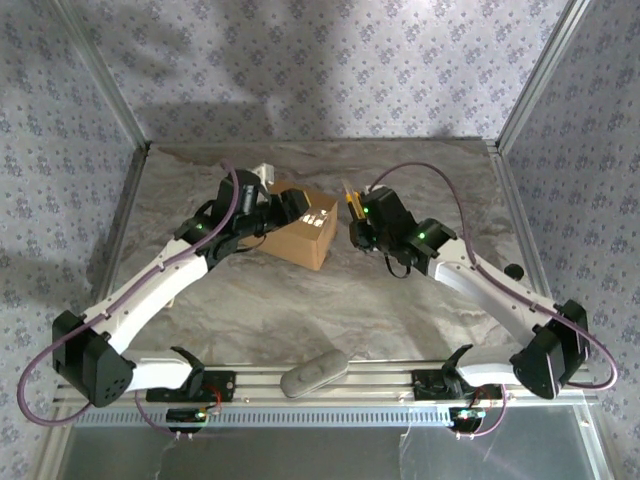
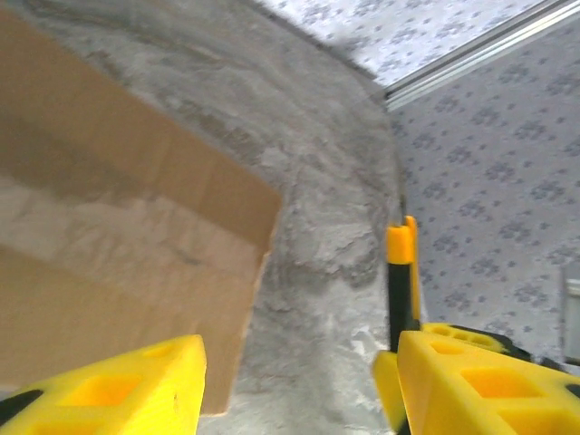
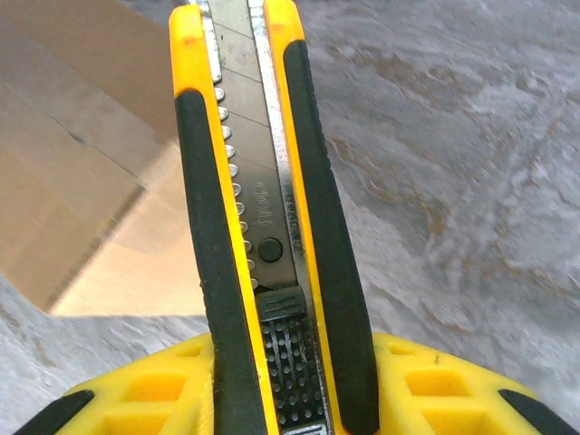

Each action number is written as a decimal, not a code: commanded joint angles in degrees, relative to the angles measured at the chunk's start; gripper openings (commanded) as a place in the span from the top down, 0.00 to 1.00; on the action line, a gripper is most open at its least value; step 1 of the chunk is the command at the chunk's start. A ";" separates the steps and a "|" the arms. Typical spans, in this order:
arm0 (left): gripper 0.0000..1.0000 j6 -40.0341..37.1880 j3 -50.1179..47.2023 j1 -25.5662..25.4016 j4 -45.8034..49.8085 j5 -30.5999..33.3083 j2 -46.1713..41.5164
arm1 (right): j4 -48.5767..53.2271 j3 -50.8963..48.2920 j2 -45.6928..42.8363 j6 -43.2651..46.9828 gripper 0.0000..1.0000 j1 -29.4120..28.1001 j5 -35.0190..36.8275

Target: Unpack the express box

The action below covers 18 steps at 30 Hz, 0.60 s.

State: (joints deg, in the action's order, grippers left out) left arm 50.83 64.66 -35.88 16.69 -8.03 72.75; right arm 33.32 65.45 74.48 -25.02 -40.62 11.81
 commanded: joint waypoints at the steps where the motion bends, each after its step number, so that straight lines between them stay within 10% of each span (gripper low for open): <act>1: 0.42 -1.78 -1.72 0.25 5.26 1.22 -1.44 | 4.12 -2.21 -1.87 -0.47 1.00 0.28 1.56; 18: 0.43 -0.20 -5.63 0.20 1.99 1.03 -1.14 | 3.88 -4.04 0.24 -0.48 1.00 -3.10 2.16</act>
State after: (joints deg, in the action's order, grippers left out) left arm 50.48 58.67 -35.88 20.27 -6.42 71.07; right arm 37.50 59.61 73.80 -25.04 -43.11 12.38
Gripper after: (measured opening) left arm 0.571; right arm 0.363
